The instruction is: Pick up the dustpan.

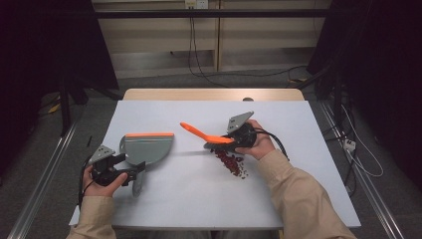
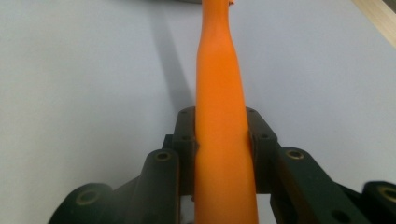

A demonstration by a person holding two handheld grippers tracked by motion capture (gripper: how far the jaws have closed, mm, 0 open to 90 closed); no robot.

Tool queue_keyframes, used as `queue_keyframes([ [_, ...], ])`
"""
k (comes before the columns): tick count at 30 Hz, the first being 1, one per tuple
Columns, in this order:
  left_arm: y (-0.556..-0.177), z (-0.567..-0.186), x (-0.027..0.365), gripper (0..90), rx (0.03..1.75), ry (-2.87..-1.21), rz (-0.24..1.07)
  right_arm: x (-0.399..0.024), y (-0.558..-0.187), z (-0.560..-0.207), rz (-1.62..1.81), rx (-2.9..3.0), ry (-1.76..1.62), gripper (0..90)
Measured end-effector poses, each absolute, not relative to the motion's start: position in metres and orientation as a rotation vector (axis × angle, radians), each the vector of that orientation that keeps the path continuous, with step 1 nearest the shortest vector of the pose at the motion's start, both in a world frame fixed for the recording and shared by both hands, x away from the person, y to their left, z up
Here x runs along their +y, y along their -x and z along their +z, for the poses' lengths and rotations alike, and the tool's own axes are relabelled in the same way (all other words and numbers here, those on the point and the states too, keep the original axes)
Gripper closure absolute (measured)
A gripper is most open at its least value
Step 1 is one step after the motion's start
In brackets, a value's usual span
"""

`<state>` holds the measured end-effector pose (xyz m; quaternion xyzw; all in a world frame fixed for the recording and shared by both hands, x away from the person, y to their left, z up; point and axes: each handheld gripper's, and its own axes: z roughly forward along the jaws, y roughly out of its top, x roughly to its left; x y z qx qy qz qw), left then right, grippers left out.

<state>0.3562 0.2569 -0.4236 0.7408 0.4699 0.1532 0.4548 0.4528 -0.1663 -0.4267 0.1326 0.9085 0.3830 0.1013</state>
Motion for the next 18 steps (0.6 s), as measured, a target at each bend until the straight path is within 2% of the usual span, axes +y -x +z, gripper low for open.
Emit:
queue_keyframes([
  [9, -0.357, -0.421, 0.253, 11.4, 1.132, -1.831, 0.371, -0.177, -0.438, -0.422, 1.182, 2.612, -0.485, 71.0],
  [18, -0.358, -0.419, 0.249, 11.4, 1.078, -1.825, 0.330, -0.207, -0.413, -0.400, 1.206, 2.314, -1.013, 71.0],
])
